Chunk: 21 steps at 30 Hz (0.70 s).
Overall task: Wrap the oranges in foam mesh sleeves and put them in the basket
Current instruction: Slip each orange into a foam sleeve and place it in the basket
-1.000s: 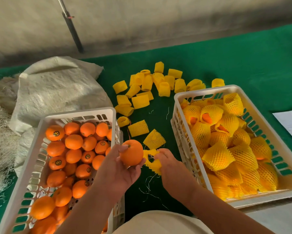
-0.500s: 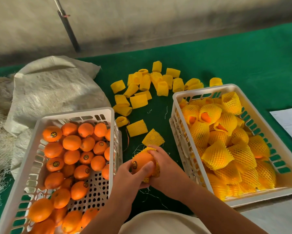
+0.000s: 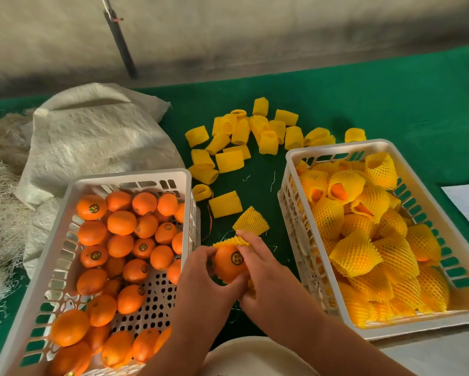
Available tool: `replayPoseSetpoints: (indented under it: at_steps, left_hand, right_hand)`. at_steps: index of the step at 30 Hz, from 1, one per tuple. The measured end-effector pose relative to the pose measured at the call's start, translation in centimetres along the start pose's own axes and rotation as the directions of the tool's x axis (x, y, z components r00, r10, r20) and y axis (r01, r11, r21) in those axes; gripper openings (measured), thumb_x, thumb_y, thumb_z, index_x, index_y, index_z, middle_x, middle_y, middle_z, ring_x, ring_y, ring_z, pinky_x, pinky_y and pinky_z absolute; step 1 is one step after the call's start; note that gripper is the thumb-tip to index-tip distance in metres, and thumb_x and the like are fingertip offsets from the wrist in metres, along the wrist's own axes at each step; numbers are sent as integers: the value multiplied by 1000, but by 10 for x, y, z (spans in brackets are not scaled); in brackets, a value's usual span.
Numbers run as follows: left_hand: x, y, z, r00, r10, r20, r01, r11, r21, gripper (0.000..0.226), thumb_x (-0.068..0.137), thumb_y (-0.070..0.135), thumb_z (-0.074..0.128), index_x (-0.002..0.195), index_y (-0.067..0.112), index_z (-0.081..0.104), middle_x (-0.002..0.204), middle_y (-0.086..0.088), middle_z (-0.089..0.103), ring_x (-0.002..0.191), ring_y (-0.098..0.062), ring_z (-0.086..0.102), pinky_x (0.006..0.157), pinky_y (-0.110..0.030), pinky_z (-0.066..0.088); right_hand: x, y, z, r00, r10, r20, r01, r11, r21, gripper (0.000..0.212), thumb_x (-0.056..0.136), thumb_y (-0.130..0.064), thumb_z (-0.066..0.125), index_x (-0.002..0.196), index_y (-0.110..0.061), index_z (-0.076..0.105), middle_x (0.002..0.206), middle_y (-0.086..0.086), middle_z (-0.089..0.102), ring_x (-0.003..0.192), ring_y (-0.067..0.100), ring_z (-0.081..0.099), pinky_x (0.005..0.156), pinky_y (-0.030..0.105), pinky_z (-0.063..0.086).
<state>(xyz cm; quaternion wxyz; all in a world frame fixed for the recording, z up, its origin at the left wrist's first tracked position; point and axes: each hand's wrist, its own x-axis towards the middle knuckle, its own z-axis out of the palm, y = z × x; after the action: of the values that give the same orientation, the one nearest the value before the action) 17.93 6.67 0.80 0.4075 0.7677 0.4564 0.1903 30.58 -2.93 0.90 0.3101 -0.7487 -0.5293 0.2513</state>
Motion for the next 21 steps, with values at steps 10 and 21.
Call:
replayPoseSetpoints:
  at_steps: [10, 21]
  left_hand:
    - [-2, 0, -5, 988, 70, -135, -72, 997, -14, 65, 69, 50, 86, 114, 52, 39, 113, 27, 43, 109, 9, 47, 73, -12, 41]
    - [-6, -8, -19, 937, 283, -204, -268, 958, 97, 72, 67, 51, 79, 125, 30, 42, 129, 10, 38, 115, -7, 42, 71, -14, 44]
  right_hand:
    - [-8, -20, -2, 993, -112, 43, 113, 993, -30, 67, 104, -35, 55, 159, -43, 18, 164, -36, -9, 110, 4, 61, 88, 2, 44]
    - [4, -15, -16, 975, 218, -30, -192, 910, 367, 128, 59, -91, 73, 157, -55, 0, 151, -35, 27, 139, -5, 38, 109, 35, 51]
